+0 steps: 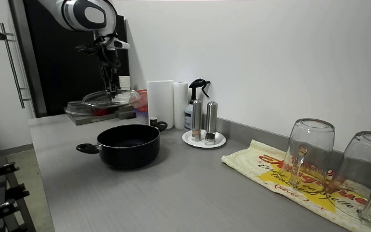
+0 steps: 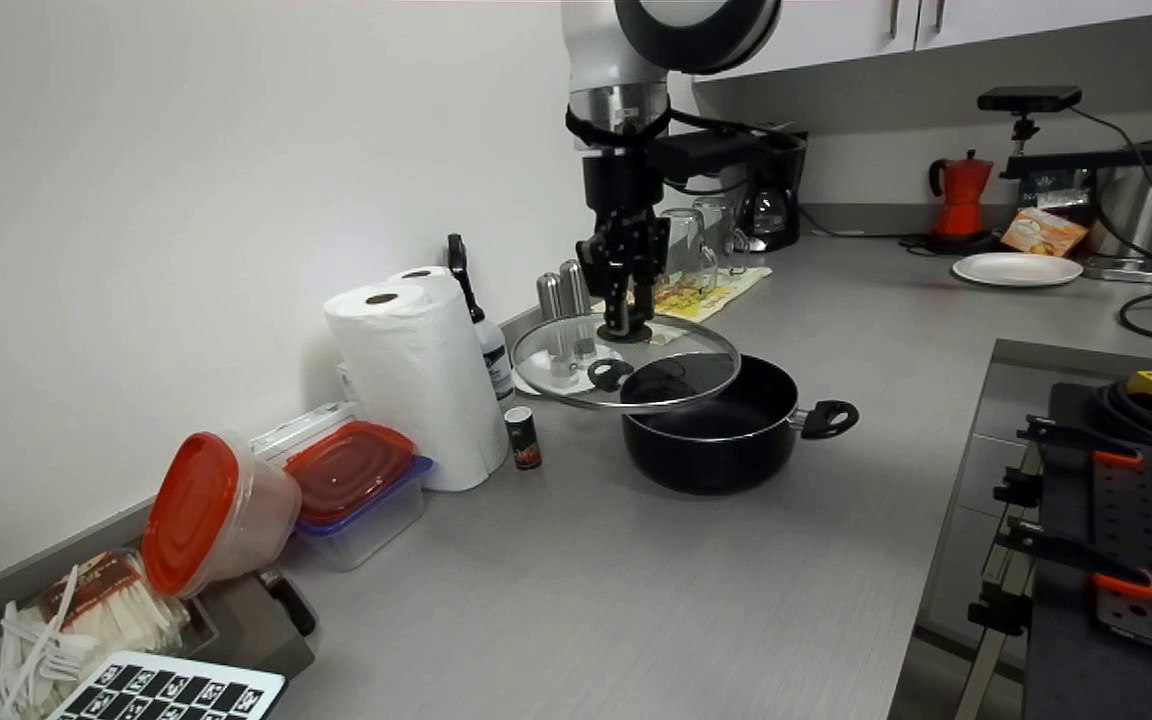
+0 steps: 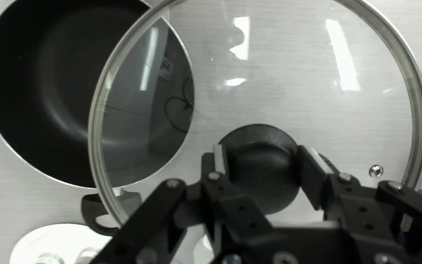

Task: Remove the lid from the pot

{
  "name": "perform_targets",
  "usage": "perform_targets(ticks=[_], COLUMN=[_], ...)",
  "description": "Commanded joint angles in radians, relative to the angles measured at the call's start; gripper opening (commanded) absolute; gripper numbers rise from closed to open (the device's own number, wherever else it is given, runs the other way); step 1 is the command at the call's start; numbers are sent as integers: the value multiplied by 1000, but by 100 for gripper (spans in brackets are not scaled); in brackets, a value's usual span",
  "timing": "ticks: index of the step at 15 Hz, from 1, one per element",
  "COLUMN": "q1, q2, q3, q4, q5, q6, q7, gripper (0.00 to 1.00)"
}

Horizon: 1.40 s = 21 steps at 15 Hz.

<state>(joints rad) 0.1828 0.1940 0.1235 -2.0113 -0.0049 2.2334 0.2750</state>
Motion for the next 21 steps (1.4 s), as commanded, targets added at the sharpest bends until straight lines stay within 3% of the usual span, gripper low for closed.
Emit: perform_targets(ticks=[1, 8, 14, 21], q1=[56, 152, 223, 278], q2=[-16, 73, 193, 292], q3=[49, 109, 97, 77], q4=[11, 25, 21, 42], q5=[-15, -38, -96, -78], q6=[-18, -8, 36, 120], q7=[12, 55, 114, 225], gripper=[25, 25, 25, 25])
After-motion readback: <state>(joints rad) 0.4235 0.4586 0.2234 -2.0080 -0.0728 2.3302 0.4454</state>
